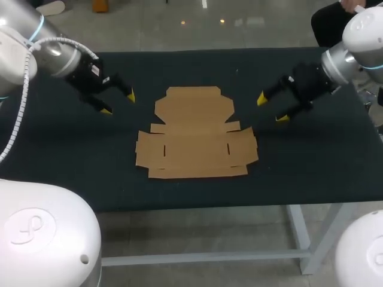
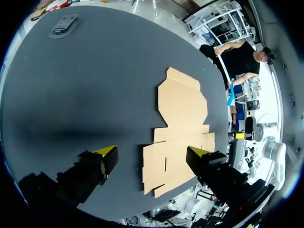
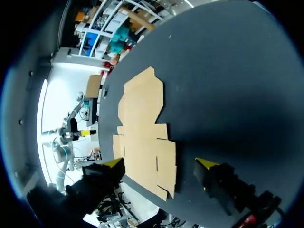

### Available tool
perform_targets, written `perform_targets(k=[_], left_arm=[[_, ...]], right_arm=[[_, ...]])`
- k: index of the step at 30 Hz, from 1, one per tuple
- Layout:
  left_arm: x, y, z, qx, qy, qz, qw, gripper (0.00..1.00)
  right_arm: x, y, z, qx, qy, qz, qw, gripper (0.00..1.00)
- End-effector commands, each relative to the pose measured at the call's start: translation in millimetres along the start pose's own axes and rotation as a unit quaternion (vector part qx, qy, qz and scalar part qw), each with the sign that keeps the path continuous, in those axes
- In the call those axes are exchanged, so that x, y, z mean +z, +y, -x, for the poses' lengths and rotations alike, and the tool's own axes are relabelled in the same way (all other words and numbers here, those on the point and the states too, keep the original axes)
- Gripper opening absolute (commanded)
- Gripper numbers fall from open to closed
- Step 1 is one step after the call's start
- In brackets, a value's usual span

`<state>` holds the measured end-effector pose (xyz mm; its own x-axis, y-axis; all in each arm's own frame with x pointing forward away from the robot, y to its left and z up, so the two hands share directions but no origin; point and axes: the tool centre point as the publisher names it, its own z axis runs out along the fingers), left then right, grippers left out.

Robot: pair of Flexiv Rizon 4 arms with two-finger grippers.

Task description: Assemble the packaging by folding the flat box into shape, placing the metal phone stand inside, and closing the box properly

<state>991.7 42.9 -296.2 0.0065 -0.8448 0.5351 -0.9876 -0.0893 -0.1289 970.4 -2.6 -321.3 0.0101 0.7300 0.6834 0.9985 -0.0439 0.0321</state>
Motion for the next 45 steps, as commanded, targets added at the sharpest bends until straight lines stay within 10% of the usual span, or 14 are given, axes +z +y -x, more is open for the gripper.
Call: perform_targets(k=[1, 3, 4, 5, 7, 31, 45], left_arm=[[-6.2, 3.0, -3.7, -0.008, -0.004, -0.005, 1.000, 0.75], [-7.6, 3.7, -4.7, -0.010, -0.006, -0.009, 1.000, 0.00], [-8.4, 4.9, -5.1, -0.011, -0.007, -0.012, 1.000, 0.00], [-8.9, 5.8, -5.3, -0.013, -0.008, -0.013, 1.000, 0.00], [-9.6, 8.5, -5.2, -0.011, -0.009, -0.017, 1.000, 0.00], [6.7, 3.2, 2.1, -0.031, -0.029, -0.012, 0.999, 0.00], [36.5, -2.1, 1.5, 0.042, -0.011, -0.001, 0.999, 0.00]], right_arm=[[0.8, 5.9, -6.4, -0.003, -0.015, -0.004, 1.000, 1.00], [1.5, 8.4, -6.8, -0.002, -0.026, 0.001, 1.000, 1.00], [1.8, 9.5, -6.9, -0.004, -0.025, 0.001, 1.000, 1.00], [1.6, 11.0, -6.8, -0.006, -0.024, 0.002, 1.000, 0.56], [3.2, 15.2, -5.9, -0.004, -0.024, 0.003, 1.000, 0.00], [20.3, 19.8, -2.4, 0.011, -0.026, 0.000, 1.000, 0.00], [49.5, 25.5, 6.5, -0.037, -0.041, -0.003, 0.998, 0.00]])
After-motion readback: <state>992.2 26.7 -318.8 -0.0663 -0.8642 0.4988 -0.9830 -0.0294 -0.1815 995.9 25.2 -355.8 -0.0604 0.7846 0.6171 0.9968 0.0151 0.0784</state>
